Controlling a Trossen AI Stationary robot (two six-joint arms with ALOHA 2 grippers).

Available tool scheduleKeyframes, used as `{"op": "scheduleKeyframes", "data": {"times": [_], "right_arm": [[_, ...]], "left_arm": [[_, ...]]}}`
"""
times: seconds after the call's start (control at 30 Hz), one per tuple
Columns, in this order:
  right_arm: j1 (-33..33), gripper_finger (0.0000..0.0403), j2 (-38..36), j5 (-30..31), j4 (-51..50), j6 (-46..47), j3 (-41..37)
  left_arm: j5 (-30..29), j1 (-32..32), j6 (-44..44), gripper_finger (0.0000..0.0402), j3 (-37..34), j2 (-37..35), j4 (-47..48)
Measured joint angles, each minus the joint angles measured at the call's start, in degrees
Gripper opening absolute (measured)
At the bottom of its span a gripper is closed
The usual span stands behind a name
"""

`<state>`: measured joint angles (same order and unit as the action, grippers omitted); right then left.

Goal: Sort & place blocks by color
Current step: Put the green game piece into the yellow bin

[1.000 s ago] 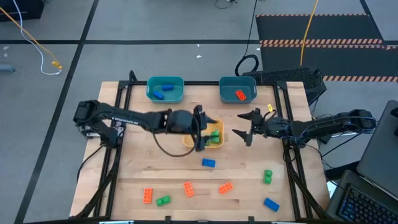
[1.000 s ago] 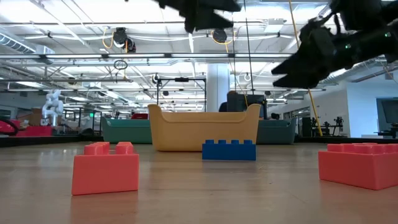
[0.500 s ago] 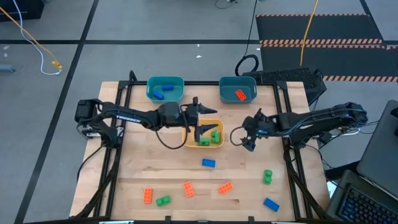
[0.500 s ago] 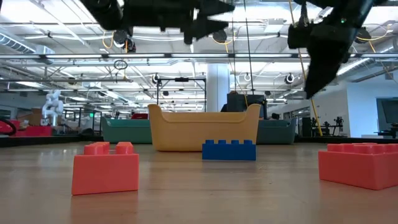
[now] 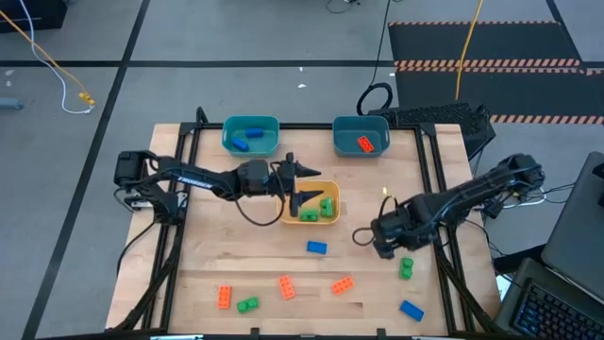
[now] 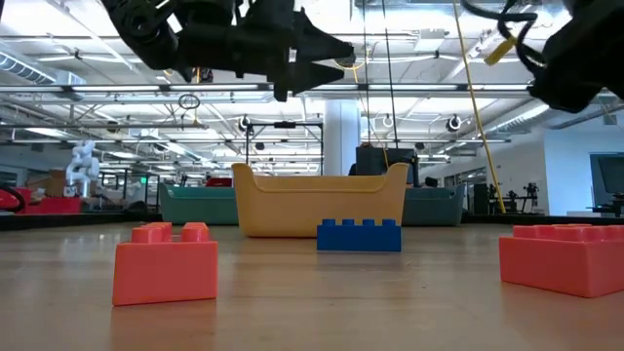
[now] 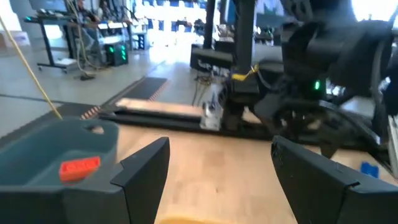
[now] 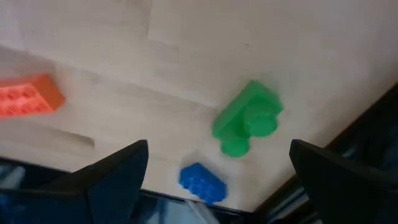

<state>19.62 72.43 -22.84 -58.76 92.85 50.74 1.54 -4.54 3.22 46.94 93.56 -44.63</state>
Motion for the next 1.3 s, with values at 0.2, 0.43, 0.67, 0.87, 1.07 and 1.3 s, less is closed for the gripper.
{"op": "scheduleKeyframes", "data": {"times": [0.2, 0.43, 0.67, 0.87, 1.07, 1.3], "right_arm": [[7.64, 0.0384, 3.10, 1.58, 7.59, 17.42, -0.02], [12.86, 0.0384, 8.10, 1.64, 10.09, 25.06, -0.04], [16.79, 0.0384, 11.30, 1.78, 10.21, 26.40, -0.04], [18.85, 0.0383, 12.19, 6.62, 9.59, 25.19, -1.54], [19.14, 0.0361, 12.19, 8.00, 11.44, 24.97, -4.64], [19.13, 0.0281, 12.19, 9.28, 12.38, 25.24, -5.14]], "left_arm": [[-0.03, 3.73, 0.89, 0.0282, -2.95, -1.46, -0.71], [-2.74, 5.15, -2.05, 0.0282, -5.31, -3.34, -1.99], [-2.88, 6.38, -2.28, 0.0282, -7.63, -4.24, -2.52], [-3.29, 5.39, -2.63, 0.0282, -5.89, -5.75, -4.92], [-3.70, 6.51, -1.36, 0.0282, -5.86, -7.77, -6.03], [-4.80, 9.81, -3.61, 0.0282, -5.91, -7.80, -3.19]]}}
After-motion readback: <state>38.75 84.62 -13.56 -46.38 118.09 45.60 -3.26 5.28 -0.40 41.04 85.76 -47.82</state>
